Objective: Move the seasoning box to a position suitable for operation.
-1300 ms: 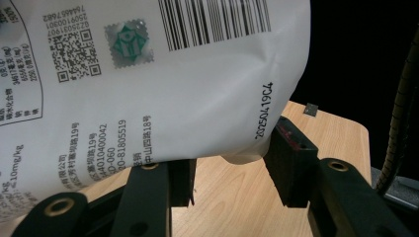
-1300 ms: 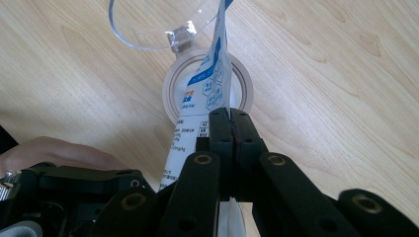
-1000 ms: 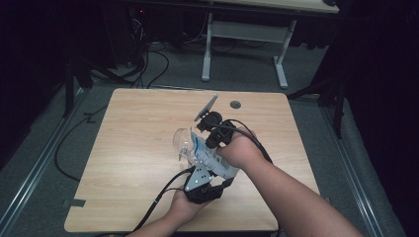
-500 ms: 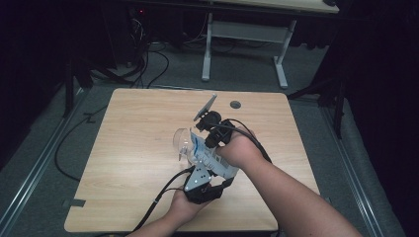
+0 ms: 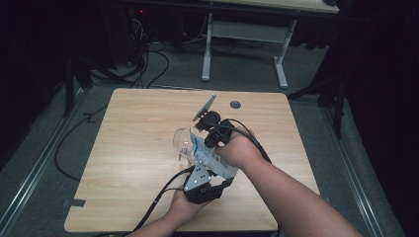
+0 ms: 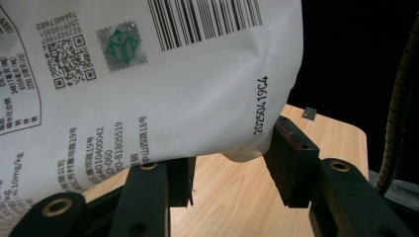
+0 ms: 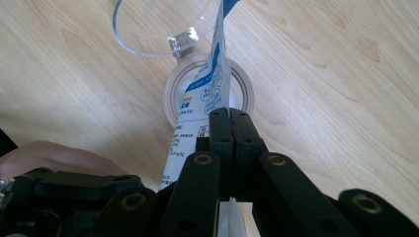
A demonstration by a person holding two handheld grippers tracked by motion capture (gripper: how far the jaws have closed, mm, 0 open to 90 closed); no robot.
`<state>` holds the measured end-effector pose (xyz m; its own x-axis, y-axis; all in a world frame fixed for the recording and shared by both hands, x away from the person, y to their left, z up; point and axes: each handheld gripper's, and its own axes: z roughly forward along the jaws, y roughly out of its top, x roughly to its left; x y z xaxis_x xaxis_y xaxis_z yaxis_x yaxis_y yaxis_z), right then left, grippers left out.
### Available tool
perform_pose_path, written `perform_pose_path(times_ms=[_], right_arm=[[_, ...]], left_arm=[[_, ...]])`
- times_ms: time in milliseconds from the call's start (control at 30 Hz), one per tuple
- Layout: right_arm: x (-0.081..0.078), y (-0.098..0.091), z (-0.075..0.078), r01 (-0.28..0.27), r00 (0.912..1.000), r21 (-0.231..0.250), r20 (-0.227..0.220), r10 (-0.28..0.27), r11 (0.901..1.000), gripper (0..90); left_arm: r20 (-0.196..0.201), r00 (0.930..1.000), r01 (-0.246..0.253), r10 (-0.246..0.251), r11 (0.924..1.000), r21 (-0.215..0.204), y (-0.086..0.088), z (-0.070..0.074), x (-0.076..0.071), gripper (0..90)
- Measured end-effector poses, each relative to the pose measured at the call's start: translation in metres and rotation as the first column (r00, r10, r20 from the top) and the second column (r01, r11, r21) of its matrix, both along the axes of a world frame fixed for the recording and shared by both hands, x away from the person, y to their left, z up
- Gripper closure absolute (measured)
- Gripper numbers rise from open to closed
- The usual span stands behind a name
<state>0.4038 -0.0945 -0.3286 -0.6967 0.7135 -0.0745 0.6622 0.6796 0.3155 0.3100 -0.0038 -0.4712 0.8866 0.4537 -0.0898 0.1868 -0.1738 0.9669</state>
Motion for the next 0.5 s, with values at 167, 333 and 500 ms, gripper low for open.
perform_pose_path(times_ms=[167,333,500], right_arm=[[0.0000,0.0005,0.0005,0.001,1.0000,-0.001,0.000,-0.001,1.0000,90.0],[0.0005,0.0006,0.0005,-0.003,1.0000,-0.006,0.003,0.003,1.0000,90.0],[0.0004,0.0019,0.0001,0.006,1.0000,-0.005,-0.001,-0.006,1.0000,90.0]], left_arm=[[0.002,1.0000,0.001,-0.001,1.0000,0.005,0.0005,0.0004,0.0004,57.3],[0.002,1.0000,0.001,-0.001,1.0000,0.005,0.0004,0.0006,0.0006,57.3],[-0.001,1.0000,-0.001,0.001,1.0000,0.000,0.0004,0.0007,0.0006,57.2]])
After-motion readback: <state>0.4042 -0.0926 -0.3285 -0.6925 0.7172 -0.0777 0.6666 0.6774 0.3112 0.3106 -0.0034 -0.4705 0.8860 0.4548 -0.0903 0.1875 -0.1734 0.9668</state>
